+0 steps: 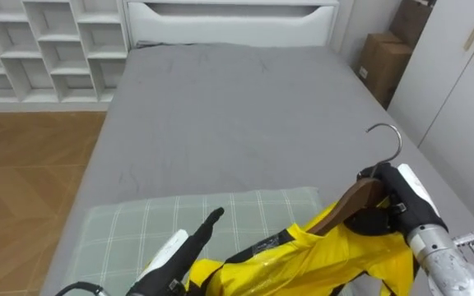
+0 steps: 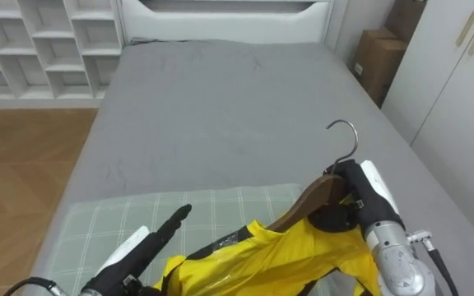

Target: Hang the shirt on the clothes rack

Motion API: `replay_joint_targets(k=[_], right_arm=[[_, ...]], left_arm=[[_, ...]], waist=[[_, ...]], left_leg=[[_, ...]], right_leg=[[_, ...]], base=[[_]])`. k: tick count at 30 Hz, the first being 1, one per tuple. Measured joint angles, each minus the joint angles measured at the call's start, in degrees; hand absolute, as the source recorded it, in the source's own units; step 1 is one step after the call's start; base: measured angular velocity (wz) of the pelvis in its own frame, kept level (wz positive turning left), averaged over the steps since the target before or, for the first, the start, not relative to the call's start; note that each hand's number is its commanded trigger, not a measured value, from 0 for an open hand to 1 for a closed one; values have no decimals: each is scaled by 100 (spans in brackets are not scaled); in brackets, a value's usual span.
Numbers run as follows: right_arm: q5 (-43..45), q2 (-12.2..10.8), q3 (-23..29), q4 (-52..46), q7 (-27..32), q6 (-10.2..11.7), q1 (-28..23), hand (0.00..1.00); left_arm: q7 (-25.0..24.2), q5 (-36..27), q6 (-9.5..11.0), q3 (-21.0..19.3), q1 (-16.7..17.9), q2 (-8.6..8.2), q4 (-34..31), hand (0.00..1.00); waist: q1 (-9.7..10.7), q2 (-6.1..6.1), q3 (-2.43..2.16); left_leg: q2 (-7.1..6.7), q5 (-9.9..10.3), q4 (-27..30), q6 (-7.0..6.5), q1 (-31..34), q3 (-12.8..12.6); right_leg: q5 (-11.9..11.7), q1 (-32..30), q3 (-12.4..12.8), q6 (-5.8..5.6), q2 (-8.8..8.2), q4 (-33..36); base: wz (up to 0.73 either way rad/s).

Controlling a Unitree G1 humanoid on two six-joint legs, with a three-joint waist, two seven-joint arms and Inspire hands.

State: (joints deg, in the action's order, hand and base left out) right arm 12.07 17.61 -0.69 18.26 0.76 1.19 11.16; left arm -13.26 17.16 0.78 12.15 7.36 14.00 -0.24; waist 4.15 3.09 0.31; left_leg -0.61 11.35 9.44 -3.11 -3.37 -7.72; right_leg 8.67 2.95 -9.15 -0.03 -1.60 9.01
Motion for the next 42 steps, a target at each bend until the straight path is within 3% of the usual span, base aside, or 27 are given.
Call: replay_joint_targets(k=[21,34,42], right_arm=[[192,-1,219,-94,375,5,-4,100],[797,22,669,-119,786,7,-107,100],[979,31,864,-870,978,8,-375,100]], left_arm=[[1,-142,1,-419,12,-28,-148,0],[254,-190,3,-804,340,-10,-150,0],[407,-408,3,-1066,564,-47,-120,0]], waist=[[-8,-27,-19],[39,-25,-22],[39,5,-29]], left_leg=[[4,0,16,0,-34,-12],[-1,-2,13,-4,-71,5],[-5,-2,1,-4,-94,-11]], right_leg=[[0,20,-53,0,-8,68],[2,96,-156,-2,-23,74],[5,106,-170,-8,-29,77]], base=[[0],[1],[0]])
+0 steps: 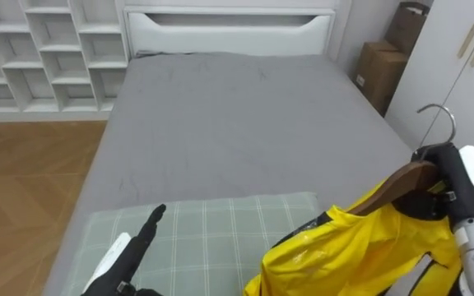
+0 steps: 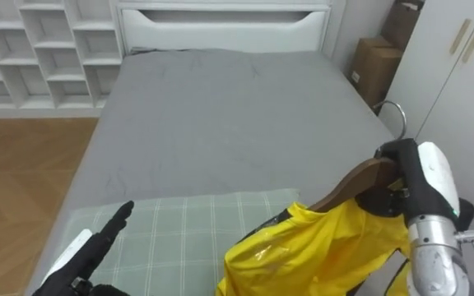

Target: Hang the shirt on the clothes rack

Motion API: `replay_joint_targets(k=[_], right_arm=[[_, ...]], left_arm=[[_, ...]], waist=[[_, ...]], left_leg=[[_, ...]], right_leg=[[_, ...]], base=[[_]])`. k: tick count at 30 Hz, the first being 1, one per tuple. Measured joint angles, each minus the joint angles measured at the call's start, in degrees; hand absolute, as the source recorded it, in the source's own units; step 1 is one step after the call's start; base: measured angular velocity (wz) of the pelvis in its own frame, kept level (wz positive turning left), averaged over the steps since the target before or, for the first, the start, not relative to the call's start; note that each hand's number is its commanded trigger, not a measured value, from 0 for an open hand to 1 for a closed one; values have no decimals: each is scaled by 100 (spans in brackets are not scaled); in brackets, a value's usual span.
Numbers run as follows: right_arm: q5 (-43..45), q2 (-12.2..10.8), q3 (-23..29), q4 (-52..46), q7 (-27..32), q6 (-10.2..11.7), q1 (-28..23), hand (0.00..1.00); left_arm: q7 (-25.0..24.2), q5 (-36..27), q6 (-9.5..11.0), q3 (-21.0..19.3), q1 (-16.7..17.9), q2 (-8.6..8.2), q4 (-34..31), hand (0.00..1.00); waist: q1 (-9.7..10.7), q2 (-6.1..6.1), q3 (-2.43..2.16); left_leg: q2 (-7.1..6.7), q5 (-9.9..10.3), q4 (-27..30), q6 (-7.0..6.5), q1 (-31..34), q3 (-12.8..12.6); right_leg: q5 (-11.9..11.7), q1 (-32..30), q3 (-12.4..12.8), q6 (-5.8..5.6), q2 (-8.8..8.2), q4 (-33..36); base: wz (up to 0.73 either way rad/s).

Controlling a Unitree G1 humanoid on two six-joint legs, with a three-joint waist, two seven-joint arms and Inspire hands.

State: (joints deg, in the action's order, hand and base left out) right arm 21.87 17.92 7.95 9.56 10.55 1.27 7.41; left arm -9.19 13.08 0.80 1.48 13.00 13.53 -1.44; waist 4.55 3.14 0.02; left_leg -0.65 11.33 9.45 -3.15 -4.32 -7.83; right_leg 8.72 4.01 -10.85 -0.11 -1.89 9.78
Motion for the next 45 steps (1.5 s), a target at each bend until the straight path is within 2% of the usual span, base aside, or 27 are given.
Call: replay_joint_targets(k=[3,10,16,22,28,36,45], right_arm=[[0,0,8,-238,10,0,-145,100],[158,-14,0,-421,10,-7,-303,100],[169,-49,-336,-709,-20,-9,-443,100],[341,-69,-495,-715,-149,-9,-443,100],[429,-69,-664,-715,-175,-9,-443,100],[557,-69,-730,-716,-209,-6,-443,100],[548,-68,-744,-716,-206,-6,-443,100]], left_arm=[[73,-236,-1,-132,50,-137,1,0],[241,-358,-1,-88,54,-181,1,0],[418,-776,1,345,55,-184,0,0],[411,-795,0,540,55,-183,0,0],[491,-791,0,560,55,-178,0,0],[754,-792,1,570,51,-159,0,0],[779,-813,0,747,51,-125,2,0]], waist=[[-7,15,2],[-16,34,9],[-16,51,20],[-37,100,47],[-33,164,58],[-34,165,56],[-32,162,56]], left_leg=[[0,0,0,0,0,0],[0,0,-4,0,-25,-11],[2,1,-14,-1,-33,-10],[7,1,-15,0,-29,0],[10,1,-10,-1,-20,17],[12,2,-4,-1,-23,14],[16,2,1,-1,-29,-2]], right_leg=[[0,0,0,0,1,1],[2,4,7,-2,-1,6],[2,23,4,-3,0,2],[2,23,-9,-2,2,1],[2,22,-34,-2,6,1],[2,23,-28,-2,10,4],[1,20,-12,-1,13,8]], base=[[0],[0],[0],[0],[0],[0],[0]])
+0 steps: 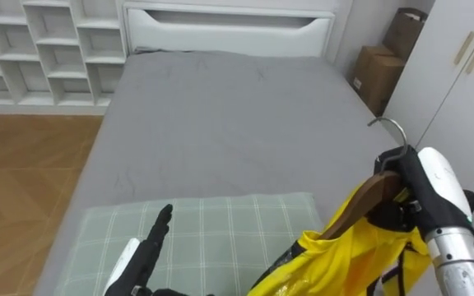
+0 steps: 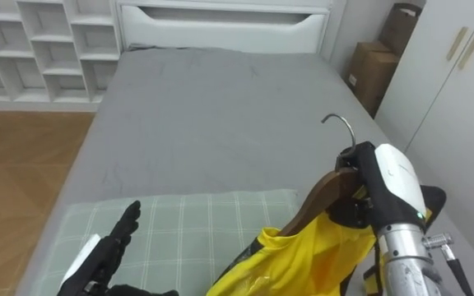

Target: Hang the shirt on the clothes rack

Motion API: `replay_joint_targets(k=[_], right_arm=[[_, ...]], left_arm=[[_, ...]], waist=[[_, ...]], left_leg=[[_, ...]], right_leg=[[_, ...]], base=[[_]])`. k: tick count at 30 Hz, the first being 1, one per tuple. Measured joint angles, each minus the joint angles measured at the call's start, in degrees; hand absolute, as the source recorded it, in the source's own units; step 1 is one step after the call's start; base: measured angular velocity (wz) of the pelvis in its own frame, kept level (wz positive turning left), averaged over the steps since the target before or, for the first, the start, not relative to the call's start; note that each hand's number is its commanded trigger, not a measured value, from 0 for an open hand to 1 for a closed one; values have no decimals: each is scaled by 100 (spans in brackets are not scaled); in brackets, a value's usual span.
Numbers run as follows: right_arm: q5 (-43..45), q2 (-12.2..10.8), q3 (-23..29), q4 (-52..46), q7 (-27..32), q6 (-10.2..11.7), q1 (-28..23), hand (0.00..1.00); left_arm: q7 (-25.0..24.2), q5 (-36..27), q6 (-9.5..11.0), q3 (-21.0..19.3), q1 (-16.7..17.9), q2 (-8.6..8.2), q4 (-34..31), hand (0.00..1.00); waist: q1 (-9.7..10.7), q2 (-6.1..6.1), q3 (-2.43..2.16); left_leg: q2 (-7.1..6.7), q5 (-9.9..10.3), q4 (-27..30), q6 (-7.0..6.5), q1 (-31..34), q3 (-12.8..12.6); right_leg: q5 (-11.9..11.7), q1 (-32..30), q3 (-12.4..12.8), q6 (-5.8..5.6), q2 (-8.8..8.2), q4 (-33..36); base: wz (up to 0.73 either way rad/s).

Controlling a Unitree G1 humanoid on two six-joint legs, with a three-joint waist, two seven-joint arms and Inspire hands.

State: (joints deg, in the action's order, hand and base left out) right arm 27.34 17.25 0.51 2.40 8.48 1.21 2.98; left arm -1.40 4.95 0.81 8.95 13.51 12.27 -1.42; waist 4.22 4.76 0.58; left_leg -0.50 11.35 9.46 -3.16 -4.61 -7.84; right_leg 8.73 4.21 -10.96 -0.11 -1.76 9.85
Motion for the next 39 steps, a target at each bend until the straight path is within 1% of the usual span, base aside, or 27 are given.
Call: replay_joint_targets(k=[4,6,8,10,11,15,18,20,21,22,23,24,25,26,27,28,29,30,31,32,33,34,35,36,37,38,39], right_arm=[[13,0,-68,0,-1,0,0,100],[-2,3,-67,-6,-2,0,0,100],[24,-3,-110,-26,-21,-1,0,100],[76,-32,-199,-85,-150,-2,-14,100],[96,-36,-209,-90,-176,-2,-16,100],[130,-35,-208,-89,-234,-2,-16,100],[101,-36,-208,-90,-249,-2,-15,100],[53,-69,-208,-87,-248,-2,-15,100],[54,-139,-208,-83,-247,-2,-15,100],[64,-190,-209,-85,-246,8,-15,100],[75,-207,-213,-85,-247,9,-15,100],[45,-232,-224,-85,-249,9,-32,100],[47,-242,-230,-86,-250,9,-45,100],[77,-290,-242,-86,-266,9,-67,100],[144,-393,-245,-86,-293,7,-80,100],[240,-471,-276,-91,-333,-8,-83,100],[261,-508,-301,-97,-349,-9,-81,100],[318,-581,-365,-101,-353,-13,-80,100],[365,-598,-399,-103,-357,-13,-67,100],[466,-597,-447,-106,-390,-16,-95,100],[470,-592,-465,-101,-384,-18,-102,100],[463,-590,-477,-89,-357,-19,-101,100],[455,-596,-521,-75,-288,-19,-97,100],[430,-618,-593,-74,-182,-10,-82,100],[425,-622,-593,-64,-154,-8,-78,100],[432,-625,-589,-48,-153,-8,-64,100],[452,-644,-590,-9,-151,0,-56,100]], left_arm=[[-37,-58,0,103,0,-18,81,0],[-39,-33,0,103,4,-37,122,0],[-41,-33,-1,99,9,-24,141,0],[-52,-45,-2,100,16,-32,154,0],[-57,-47,-2,100,16,-35,154,0],[-141,-48,-2,145,24,-38,154,0],[-214,-48,-2,150,23,-39,154,0],[-207,-36,-2,179,20,-30,154,0],[-207,-31,-2,219,7,-27,154,0],[-208,-53,-2,260,-28,-39,154,0],[-207,-59,-1,291,-42,-44,154,0],[-204,-52,-1,322,-47,-31,154,0],[-208,-43,-1,350,-50,-32,154,0],[-213,-33,-2,376,-53,-44,154,0],[-199,-41,-2,353,-61,-72,156,0],[-188,-44,-2,291,-105,-106,162,0],[-173,-49,-2,247,-142,-124,169,0],[-140,-53,-2,215,-265,-140,185,0],[-136,-53,4,150,-355,-149,197,0],[-133,-76,7,63,-515,-243,312,0],[-92,-197,8,-25,-609,-303,421,0],[-39,-310,8,-43,-654,-328,481,0],[53,-468,8,-87,-729,-357,594,0],[136,-561,7,-157,-829,-331,705,0],[224,-555,4,-222,-936,-356,807,0],[261,-546,3,-254,-934,-417,824,0],[306,-542,2,-344,-911,-493,832,0]], waist=[[-11,-6,-1],[-119,-5,-2],[-175,-6,-1],[-258,-9,-1],[-269,-9,-2],[-298,-36,-12],[-262,-45,-24],[-174,-55,-28],[-108,-55,-29],[-84,-55,-30],[-55,-55,-29],[8,-59,-30],[20,-62,-29],[29,-60,-28],[47,-70,-29],[-14,-69,-27],[-54,-72,-28],[-153,-78,-28],[-258,-112,7],[-339,-152,38],[-359,-197,37],[-400,-213,42],[-502,-207,42],[-486,-117,52],[-449,-46,87],[-460,-55,90],[-486,-78,86]], left_leg=[[6,0,4,0,-2,-3],[25,0,-7,1,-17,-101],[48,5,-8,8,-31,-175],[87,37,-17,35,-100,-307],[93,44,-17,38,-107,-313],[114,53,-15,44,-96,-465],[131,63,-7,49,-53,-586],[148,64,2,50,-36,-666],[165,70,11,55,-36,-740],[180,88,25,65,-10,-848],[190,96,28,63,0,-920],[198,108,32,66,-3,-1068],[180,126,49,69,-6,-1158],[195,175,115,77,2,-1427],[265,227,176,86,8,-1766],[346,271,212,90,-9,-2197],[401,292,219,88,-20,-2440],[538,322,224,103,-39,-2989],[612,369,218,131,-21,-3275],[668,448,290,146,-110,-3737],[665,508,293,179,-237,-4134],[664,534,297,209,-313,-4357],[667,590,372,288,-424,-4737],[690,642,596,331,-441,-4851],[741,653,779,326,-384,-4591],[792,661,867,332,-343,-4309],[905,672,1069,355,-235,-3779]], right_leg=[[0,-39,33,1,9,11],[-2,-107,162,4,36,46],[-4,-145,259,8,60,83],[-17,-148,381,29,103,90],[-18,-148,406,31,111,93],[-43,-240,627,70,158,117],[-48,-362,749,78,181,193],[-71,-413,804,90,194,198],[-78,-478,865,97,195,215],[-78,-581,938,97,206,303],[-82,-624,960,102,216,320],[-95,-710,1077,111,273,383],[-99,-761,1157,112,295,429],[-127,-904,1440,106,379,525],[-213,-1028,1611,106,461,564],[-368,-1166,1376,183,506,498],[-486,-1223,1122,232,506,412],[-772,-1242,393,324,486,157],[-742,-1276,-50,332,455,210],[-367,-1342,-775,287,163,849],[38,-1314,-1059,216,-222,1460],[152,-1258,-1115,135,-410,1669],[293,-1124,-1128,-50,-751,1886],[390,-1129,-1016,-178,-861,1792],[434,-1198,-984,-32,-794,1676],[389,-1240,-903,37,-732,1660],[295,-1189,-892,166,-580,1556]], base=[[-3],[-24],[-27],[-33],[-22],[-19],[-24],[-21],[-33],[-40],[-55],[-50],[-87],[-120],[-181],[-175],[-206],[-176],[-209],[-187],[-178],[-183],[-168],[-166],[-116],[-120],[-112]])
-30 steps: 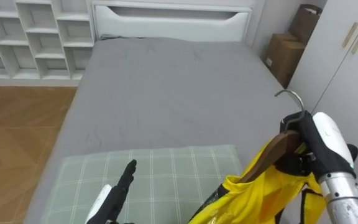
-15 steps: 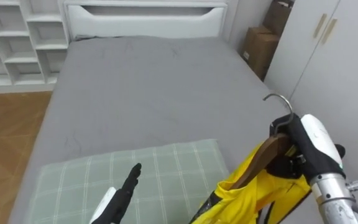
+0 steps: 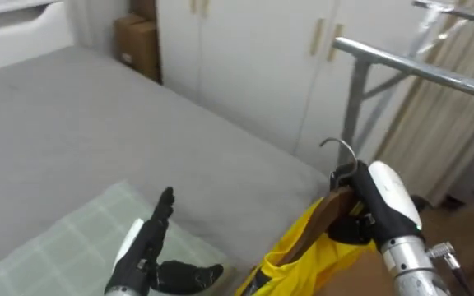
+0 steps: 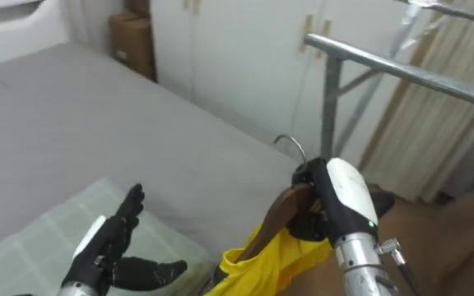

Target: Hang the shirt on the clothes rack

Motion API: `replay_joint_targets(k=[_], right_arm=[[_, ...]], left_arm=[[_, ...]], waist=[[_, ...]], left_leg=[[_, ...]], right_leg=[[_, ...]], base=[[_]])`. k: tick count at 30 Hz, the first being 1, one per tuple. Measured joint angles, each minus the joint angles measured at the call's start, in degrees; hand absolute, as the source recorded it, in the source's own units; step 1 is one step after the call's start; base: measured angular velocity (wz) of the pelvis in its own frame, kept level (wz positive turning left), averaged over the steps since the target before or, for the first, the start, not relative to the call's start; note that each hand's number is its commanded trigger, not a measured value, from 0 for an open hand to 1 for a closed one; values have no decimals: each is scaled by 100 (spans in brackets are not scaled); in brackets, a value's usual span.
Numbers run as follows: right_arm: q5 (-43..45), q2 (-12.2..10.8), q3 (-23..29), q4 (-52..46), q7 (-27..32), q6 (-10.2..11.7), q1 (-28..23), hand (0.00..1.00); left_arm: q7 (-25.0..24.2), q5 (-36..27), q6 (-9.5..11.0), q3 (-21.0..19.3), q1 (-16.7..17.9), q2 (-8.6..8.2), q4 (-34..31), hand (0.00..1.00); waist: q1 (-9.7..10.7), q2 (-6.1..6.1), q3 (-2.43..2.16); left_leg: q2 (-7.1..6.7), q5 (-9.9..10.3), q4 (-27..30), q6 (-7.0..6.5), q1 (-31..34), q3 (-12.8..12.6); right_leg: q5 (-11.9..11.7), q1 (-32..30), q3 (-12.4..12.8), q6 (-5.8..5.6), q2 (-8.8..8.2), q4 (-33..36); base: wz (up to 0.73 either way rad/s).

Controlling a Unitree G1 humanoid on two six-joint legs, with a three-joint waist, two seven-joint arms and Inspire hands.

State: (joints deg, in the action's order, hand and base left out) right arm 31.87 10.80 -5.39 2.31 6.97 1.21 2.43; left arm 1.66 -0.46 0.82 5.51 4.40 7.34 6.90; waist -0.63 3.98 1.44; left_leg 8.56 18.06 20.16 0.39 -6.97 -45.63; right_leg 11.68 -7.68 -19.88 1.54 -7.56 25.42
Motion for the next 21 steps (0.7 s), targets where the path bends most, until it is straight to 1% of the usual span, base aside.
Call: replay_joint_targets(k=[1,2,3,4,5,6,7,8,9,10,11,12,13,14,15,16,17,18,19,20,21], right_arm=[[-11,-6,2,2,2,0,0,100],[-8,-5,19,1,2,0,1,100],[22,-8,83,-2,2,0,5,100],[72,-12,173,-6,-2,0,15,100],[129,-11,203,-11,-9,-1,30,100],[237,-10,226,-32,-22,-1,92,100],[257,-10,225,-47,-28,-1,130,100],[208,-7,225,-59,-30,-1,205,100],[147,5,225,-90,-30,-4,258,100],[141,14,224,-170,-27,-10,283,100],[140,18,220,-219,-23,-20,287,100],[141,22,207,-317,-5,-39,290,100],[145,24,203,-359,43,-38,293,100],[152,26,207,-362,68,-37,298,100],[210,27,210,-361,124,-37,319,100],[255,27,209,-361,170,-36,318,100],[278,32,211,-361,176,-36,316,100],[361,28,227,-362,187,-38,306,100],[413,28,225,-369,229,-43,292,100],[421,27,223,-372,256,-44,292,100],[445,22,214,-376,320,-48,280,100]], left_arm=[[14,-15,0,-36,0,-4,-1,0],[15,-20,0,-38,-8,-1,-3,0],[12,-19,2,-38,-43,-15,-4,0],[-2,-37,4,-37,-71,-49,-3,0],[-7,-95,4,-37,-64,-63,-3,0],[-3,-183,4,-37,-36,-101,-3,0],[4,-188,3,-33,-20,-113,2,0],[15,-193,1,-14,4,-128,33,0],[19,-220,-6,24,10,-134,41,0],[19,-211,-6,49,12,-146,33,0],[26,-217,-6,57,16,-158,33,0],[78,-221,-6,119,42,-165,33,0],[122,-227,-6,197,60,-174,33,0],[138,-220,-6,221,72,-202,32,0],[177,-198,-3,233,73,-275,32,0],[222,-179,-2,234,74,-329,32,0],[247,-179,-2,239,79,-356,34,0],[279,-179,-2,252,87,-402,38,0],[280,-187,1,262,77,-408,43,0],[280,-190,0,265,76,-404,47,0],[295,-198,-1,270,77,-388,65,0]], waist=[[65,-41,6],[131,-55,0],[254,-52,-2],[278,-38,-6],[270,-32,-10],[229,-24,-15],[198,-19,-16],[187,-9,-21],[197,7,-33],[187,11,-44],[173,16,-48],[108,37,-54],[35,67,-65],[23,60,-77],[-7,39,-91],[-27,27,-105],[-16,17,-111],[68,-39,-147],[144,-33,-152],[181,-36,-151],[203,-39,-151]], left_leg=[[154,31,205,61,109,242],[227,45,302,85,139,268],[322,57,476,107,147,265],[387,58,606,108,161,236],[406,58,668,108,166,236],[444,56,824,110,182,258],[467,56,924,111,191,279],[493,52,1115,116,219,444],[486,33,1320,141,288,698],[458,31,1482,123,458,1177],[408,62,1478,134,512,1456],[233,105,1215,98,593,1906],[34,95,875,115,695,2215],[-48,80,708,140,756,2347],[-168,-16,346,211,869,2608],[-353,-259,25,200,983,2873],[-405,-416,-71,180,1004,2967],[-486,-701,-187,93,1001,3063],[-533,-757,-334,72,874,3004],[-548,-768,-403,64,822,2967],[-557,-776,-507,62,723,2867]], right_leg=[[-85,106,-81,80,138,-219],[-110,131,-89,100,199,-288],[-111,125,-83,121,263,-297],[-83,51,-58,168,284,-216],[-54,7,-33,209,287,-149],[25,-91,-9,285,281,12],[72,-133,12,324,278,77],[167,-163,114,382,288,161],[240,-169,237,403,324,231],[274,-152,390,435,407,227],[285,-142,485,445,457,214],[268,-103,653,475,514,146],[205,-72,842,483,559,54],[151,-48,895,483,577,-18],[61,-9,974,505,596,-139],[8,-5,1129,482,619,-197],[-8,-3,1209,463,625,-208],[-34,8,1287,426,652,-258],[-56,25,1382,382,649,-297],[-71,43,1416,360,652,-340],[-100,68,1509,328,677,-429]], base=[[-89],[-43],[-31],[-37],[-57],[-57],[-73],[-57],[-54],[-37],[-56],[-77],[-86],[-85],[-81],[-75],[-59],[-39],[-32],[-34],[-31]])
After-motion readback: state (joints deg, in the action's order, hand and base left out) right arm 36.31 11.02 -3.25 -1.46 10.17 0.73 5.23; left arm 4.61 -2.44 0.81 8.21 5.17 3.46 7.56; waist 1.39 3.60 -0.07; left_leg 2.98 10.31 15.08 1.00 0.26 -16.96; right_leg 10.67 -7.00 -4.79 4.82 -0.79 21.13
